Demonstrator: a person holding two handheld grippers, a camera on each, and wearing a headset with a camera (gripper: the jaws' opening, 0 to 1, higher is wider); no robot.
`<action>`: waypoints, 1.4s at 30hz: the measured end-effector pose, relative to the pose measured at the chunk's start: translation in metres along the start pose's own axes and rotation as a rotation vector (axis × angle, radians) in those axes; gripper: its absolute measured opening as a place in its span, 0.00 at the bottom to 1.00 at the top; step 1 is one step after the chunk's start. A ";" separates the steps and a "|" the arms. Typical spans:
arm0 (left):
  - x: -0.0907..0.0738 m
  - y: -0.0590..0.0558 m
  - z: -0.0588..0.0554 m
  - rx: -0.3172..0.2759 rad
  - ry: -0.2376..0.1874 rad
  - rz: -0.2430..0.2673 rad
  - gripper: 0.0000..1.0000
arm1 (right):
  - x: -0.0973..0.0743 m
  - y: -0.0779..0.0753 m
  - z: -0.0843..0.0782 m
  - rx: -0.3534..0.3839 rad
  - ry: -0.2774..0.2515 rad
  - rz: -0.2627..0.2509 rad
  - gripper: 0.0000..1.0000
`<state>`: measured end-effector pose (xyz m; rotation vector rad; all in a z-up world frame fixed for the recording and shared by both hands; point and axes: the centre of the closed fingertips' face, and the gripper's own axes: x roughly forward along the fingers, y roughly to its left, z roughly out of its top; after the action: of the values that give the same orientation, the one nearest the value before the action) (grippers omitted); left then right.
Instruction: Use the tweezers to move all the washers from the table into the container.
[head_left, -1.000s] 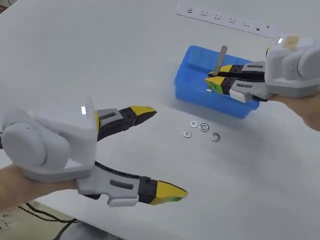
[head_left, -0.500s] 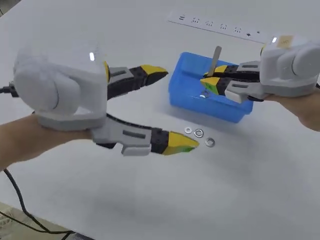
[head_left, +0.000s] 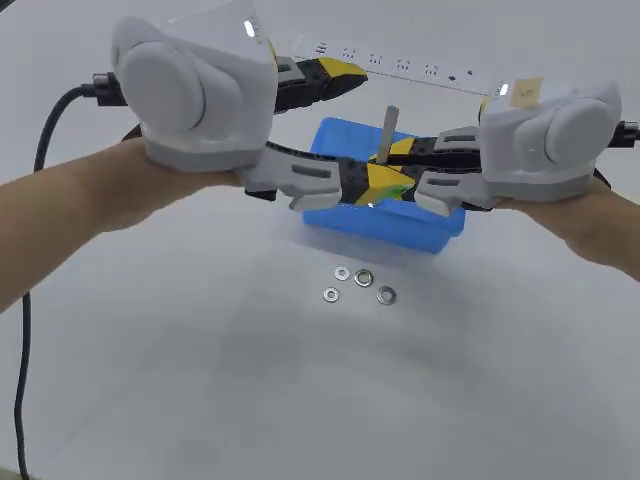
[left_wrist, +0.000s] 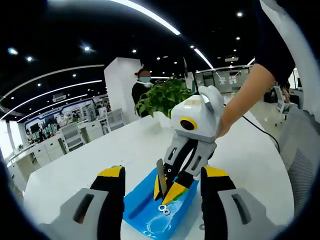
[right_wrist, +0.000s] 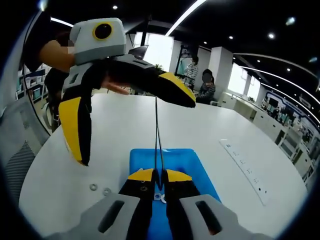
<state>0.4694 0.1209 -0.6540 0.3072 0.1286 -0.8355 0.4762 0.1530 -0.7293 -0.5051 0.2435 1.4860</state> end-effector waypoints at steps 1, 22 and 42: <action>0.001 -0.001 -0.001 0.003 0.006 -0.009 0.62 | 0.000 0.000 0.000 -0.002 0.000 0.001 0.08; 0.000 -0.009 0.010 0.092 -0.007 -0.138 0.13 | -0.005 0.005 0.004 -0.007 -0.007 0.024 0.08; 0.000 -0.007 0.014 0.069 -0.050 -0.232 0.04 | -0.007 0.001 0.008 -0.033 -0.015 0.016 0.10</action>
<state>0.4642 0.1122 -0.6418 0.3396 0.0896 -1.0789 0.4730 0.1509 -0.7197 -0.5192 0.2121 1.5111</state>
